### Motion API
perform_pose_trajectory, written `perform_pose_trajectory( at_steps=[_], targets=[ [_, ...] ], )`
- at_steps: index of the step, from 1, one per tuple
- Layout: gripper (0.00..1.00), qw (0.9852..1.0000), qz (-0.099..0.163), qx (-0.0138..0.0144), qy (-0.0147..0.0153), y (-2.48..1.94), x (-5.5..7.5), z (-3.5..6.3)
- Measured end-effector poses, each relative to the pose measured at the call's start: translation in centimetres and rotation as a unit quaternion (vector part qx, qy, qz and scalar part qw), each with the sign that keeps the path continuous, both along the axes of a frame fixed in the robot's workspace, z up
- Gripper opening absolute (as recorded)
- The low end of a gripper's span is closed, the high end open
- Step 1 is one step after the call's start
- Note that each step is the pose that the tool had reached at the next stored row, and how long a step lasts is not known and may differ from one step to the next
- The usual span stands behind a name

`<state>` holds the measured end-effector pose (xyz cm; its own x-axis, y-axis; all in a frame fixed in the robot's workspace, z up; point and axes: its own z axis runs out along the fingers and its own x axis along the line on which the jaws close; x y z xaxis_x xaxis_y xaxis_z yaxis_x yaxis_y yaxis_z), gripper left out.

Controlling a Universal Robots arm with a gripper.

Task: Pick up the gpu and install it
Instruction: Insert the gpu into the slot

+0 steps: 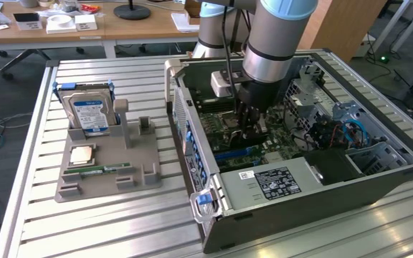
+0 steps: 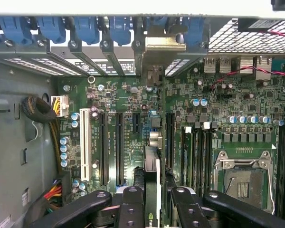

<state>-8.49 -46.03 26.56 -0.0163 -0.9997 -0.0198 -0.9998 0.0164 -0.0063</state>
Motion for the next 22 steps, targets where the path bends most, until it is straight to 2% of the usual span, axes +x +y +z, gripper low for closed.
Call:
perform_pose_trajectory(
  at_steps=[22],
  targets=[
    [0.26, 1.0, 0.0, 0.0, 0.0, 0.0, -0.28, -0.26]
  ],
)
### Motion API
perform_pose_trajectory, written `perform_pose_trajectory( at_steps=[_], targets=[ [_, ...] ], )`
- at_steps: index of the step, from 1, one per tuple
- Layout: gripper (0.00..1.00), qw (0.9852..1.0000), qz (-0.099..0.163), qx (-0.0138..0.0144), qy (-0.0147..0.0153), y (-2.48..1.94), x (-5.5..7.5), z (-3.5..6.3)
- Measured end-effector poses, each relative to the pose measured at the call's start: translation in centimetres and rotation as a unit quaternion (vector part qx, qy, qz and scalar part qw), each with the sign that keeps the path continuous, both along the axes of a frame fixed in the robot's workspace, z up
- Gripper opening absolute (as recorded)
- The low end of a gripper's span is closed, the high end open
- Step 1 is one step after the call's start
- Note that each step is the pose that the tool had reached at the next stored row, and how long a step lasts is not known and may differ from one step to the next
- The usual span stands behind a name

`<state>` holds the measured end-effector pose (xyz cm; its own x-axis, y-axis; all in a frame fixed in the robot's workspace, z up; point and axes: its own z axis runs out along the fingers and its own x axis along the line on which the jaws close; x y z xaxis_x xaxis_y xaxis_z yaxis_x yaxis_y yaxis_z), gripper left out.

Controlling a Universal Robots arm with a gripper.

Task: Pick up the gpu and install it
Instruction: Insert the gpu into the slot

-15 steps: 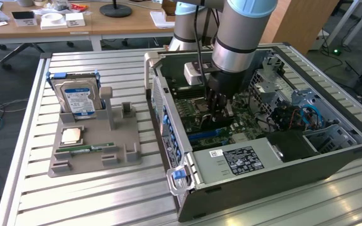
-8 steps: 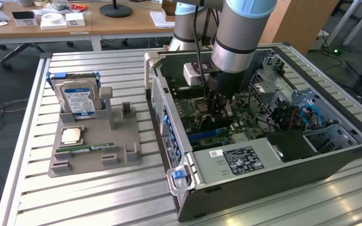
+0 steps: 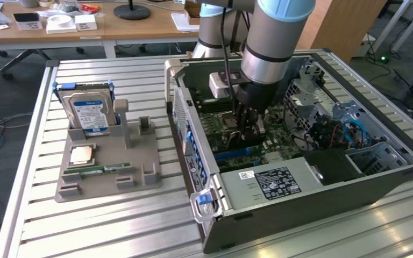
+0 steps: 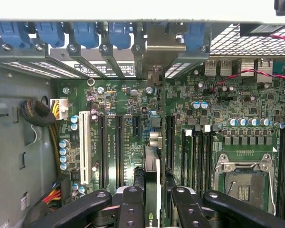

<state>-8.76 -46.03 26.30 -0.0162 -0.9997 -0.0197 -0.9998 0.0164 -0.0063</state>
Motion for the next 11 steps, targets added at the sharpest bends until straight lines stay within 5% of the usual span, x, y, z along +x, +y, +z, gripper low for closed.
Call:
perform_pose_trajectory(
  at_steps=[11],
  targets=[
    [0.26, 1.0, 0.0, 0.0, 0.0, 0.0, -0.01, -0.24]
  ],
)
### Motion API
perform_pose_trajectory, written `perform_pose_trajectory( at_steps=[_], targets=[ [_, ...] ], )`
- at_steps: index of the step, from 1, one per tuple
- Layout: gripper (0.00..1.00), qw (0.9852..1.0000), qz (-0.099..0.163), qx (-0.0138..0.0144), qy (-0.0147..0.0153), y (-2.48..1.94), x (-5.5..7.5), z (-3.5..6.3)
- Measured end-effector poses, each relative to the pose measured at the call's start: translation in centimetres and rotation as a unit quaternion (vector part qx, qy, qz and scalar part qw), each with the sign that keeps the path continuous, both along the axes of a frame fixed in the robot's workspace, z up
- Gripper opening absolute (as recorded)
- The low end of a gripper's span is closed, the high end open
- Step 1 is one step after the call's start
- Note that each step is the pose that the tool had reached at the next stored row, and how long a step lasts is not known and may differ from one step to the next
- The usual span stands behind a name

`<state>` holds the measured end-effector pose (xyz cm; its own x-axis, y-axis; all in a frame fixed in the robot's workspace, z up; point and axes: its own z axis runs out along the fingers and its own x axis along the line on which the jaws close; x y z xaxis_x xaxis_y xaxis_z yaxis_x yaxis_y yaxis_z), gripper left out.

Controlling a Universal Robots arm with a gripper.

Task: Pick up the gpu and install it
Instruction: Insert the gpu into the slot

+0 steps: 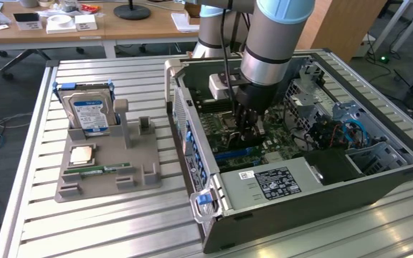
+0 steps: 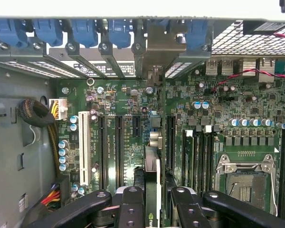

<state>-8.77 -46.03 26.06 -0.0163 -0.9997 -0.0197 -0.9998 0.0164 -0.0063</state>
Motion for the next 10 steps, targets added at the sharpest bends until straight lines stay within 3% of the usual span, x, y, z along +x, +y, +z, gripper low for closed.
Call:
perform_pose_trajectory(
  at_steps=[10],
  targets=[
    [0.26, 1.0, 0.0, 0.0, 0.0, -0.03, -0.01, -0.39]
  ],
)
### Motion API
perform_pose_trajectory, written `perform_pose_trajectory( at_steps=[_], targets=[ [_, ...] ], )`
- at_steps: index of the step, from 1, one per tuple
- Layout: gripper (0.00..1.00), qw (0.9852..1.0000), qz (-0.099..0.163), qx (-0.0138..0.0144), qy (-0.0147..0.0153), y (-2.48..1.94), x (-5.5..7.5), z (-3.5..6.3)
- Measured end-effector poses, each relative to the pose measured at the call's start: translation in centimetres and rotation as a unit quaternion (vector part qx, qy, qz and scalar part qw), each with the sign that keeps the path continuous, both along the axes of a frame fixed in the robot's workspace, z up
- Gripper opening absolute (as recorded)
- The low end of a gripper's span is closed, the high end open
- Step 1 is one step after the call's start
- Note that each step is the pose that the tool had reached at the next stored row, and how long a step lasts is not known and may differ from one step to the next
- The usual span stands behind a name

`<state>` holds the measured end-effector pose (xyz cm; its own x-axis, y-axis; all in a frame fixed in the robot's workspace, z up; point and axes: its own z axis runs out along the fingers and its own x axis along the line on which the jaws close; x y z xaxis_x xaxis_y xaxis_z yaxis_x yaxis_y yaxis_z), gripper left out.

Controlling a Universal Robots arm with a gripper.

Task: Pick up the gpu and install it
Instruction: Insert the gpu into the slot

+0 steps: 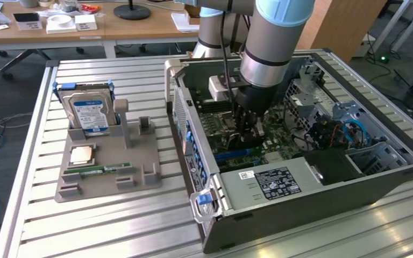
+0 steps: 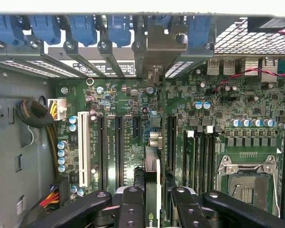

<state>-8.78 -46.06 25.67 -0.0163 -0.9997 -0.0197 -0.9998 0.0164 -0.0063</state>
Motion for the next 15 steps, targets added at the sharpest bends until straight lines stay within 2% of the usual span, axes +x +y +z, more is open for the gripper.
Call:
perform_pose_trajectory(
  at_steps=[15],
  targets=[
    [0.26, 1.0, 0.0, 0.0001, -0.0001, -0.01, -0.01, -0.35]
  ],
)
